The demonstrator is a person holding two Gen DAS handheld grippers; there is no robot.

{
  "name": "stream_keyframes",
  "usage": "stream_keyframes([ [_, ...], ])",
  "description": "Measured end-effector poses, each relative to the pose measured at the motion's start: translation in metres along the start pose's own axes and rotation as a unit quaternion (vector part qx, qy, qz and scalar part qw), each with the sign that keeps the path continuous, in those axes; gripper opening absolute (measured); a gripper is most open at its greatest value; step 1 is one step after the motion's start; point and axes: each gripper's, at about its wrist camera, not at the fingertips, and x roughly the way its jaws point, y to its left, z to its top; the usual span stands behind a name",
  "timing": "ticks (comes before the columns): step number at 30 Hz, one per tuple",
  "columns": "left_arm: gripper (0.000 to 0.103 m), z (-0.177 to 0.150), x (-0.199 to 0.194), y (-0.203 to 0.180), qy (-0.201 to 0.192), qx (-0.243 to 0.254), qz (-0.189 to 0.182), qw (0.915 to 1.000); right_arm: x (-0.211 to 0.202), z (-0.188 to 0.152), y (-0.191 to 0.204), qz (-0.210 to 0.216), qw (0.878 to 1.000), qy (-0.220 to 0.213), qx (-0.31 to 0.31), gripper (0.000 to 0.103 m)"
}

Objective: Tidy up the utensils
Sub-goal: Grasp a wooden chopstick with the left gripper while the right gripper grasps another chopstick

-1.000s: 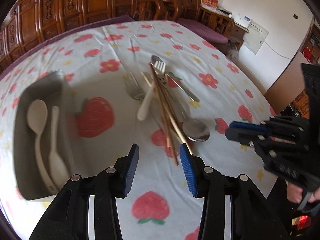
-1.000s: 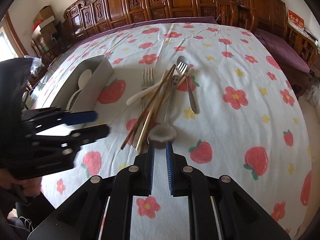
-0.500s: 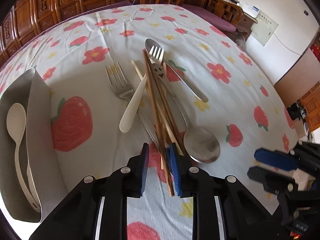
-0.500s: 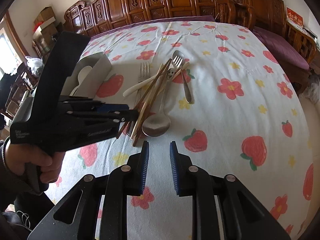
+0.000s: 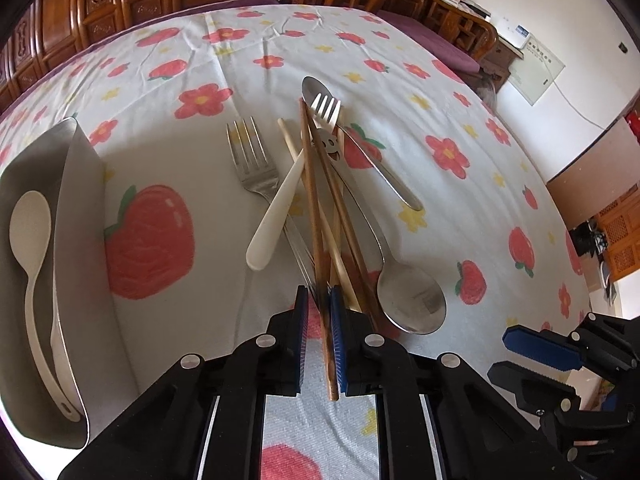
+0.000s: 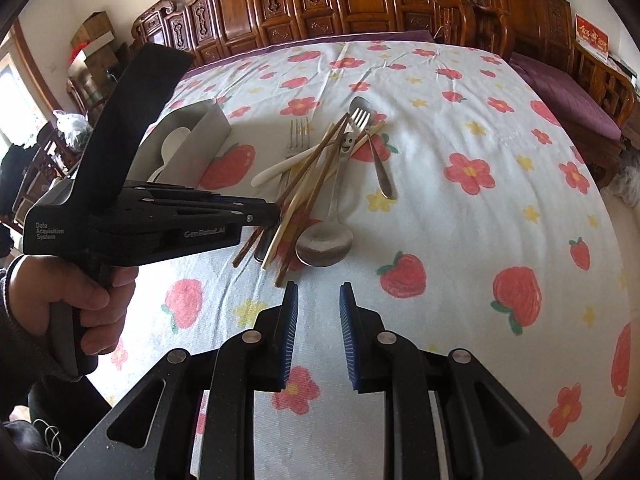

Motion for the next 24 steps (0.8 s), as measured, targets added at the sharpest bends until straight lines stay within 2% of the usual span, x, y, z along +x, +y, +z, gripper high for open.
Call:
stream_keyframes([
  [5,0.01,0.005,0.003,-0.002,0.003,-0.001,-0.001,1.0,0.001,0.001,0.0,-0.002,1.0,0.0,0.0,0.023],
  [7,0.005,0.006,0.003,-0.002,0.002,-0.002,0.002,1.0,0.0,0.0,0.001,-0.004,1.0,0.001,-0.001,0.023],
  [11,0.005,0.004,-0.002,0.003,0.003,-0.004,0.004,1.0,0.001,0.0,0.001,-0.004,1.0,0.002,0.0,0.023],
  [18,0.005,-0.011,-0.034,0.017,-0.015,-0.013,-0.003,0.9998,0.011,0.009,0.005,0.001,1.0,-0.002,0.005,0.023],
  [24,0.005,-0.021,-0.059,0.029,-0.03,-0.009,0.004,0.9995,0.026,0.032,0.012,0.002,1.0,-0.013,-0.001,0.023],
])
